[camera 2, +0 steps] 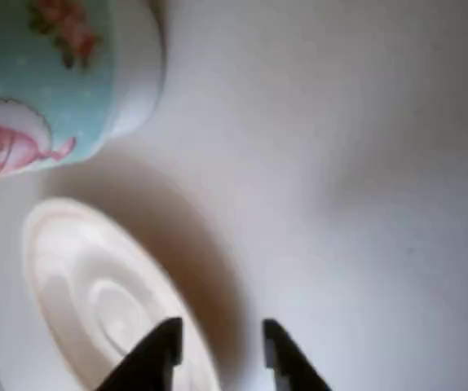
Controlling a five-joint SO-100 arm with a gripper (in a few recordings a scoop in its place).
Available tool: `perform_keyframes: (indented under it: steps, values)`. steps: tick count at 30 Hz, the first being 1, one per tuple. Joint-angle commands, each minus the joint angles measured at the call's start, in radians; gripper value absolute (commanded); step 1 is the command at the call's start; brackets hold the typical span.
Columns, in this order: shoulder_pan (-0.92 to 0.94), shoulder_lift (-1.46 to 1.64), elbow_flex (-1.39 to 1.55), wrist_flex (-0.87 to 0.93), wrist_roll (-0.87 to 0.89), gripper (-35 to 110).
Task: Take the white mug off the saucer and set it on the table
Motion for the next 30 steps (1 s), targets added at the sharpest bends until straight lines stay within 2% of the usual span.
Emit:
perform_keyframes:
  steps: [1, 30]
  values:
    - [-0.006, 0.003, 0.000, 0.000, 0.000, 12]
    - [-0.012, 0.003, 0.000, 0.002, -0.008, 11]
